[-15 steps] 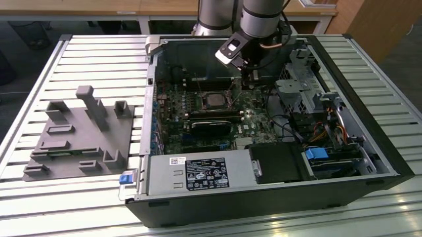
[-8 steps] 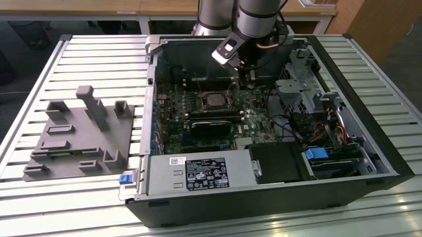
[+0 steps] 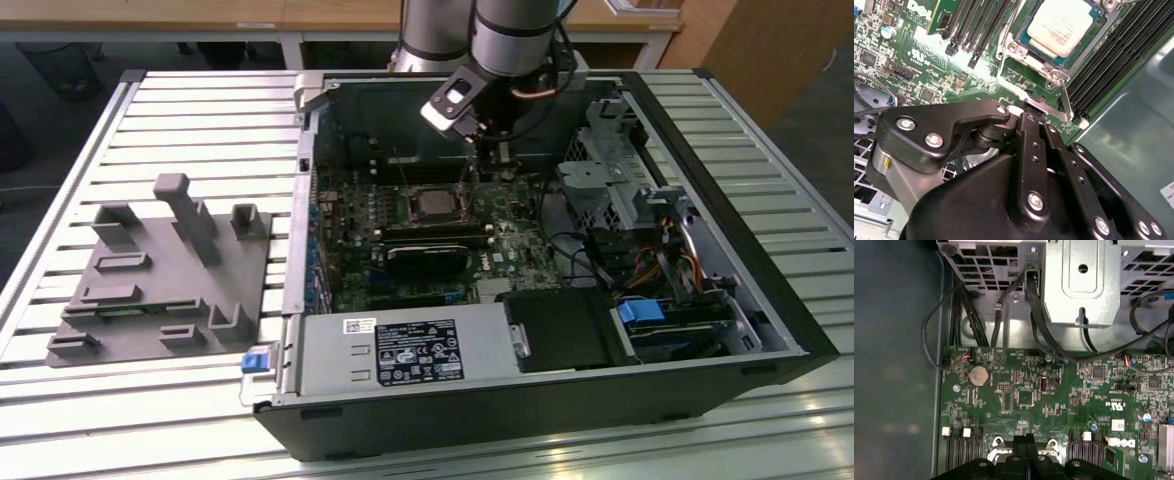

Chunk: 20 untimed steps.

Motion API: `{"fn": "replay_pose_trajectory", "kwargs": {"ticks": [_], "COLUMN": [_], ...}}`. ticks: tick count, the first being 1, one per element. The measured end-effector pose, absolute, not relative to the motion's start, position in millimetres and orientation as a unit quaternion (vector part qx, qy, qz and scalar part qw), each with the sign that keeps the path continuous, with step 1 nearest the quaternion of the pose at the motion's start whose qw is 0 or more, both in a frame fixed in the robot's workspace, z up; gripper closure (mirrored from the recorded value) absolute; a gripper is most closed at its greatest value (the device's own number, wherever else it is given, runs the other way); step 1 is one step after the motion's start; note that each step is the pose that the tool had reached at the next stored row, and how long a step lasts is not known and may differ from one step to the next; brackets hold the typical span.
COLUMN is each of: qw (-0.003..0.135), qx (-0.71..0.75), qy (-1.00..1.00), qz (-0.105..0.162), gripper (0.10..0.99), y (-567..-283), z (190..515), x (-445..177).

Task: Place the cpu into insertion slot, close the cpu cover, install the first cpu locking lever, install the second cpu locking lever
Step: 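Close the cpu cover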

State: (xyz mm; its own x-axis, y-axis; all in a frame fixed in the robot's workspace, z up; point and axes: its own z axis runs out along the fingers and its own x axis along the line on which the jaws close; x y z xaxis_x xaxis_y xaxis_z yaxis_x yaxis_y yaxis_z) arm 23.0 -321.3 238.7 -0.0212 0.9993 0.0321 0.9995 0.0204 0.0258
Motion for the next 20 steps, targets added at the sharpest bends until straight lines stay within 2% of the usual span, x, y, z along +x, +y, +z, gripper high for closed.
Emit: {"fn": "replay_pose_trajectory", "kwargs": {"ticks": [20], "qw": [0.002], "qx": [-0.7], "qy": [-0.714], "qz": [-0.02], "gripper": [0.961], "y": [-321.3], "z": [238.4], "x": [12.8]}}
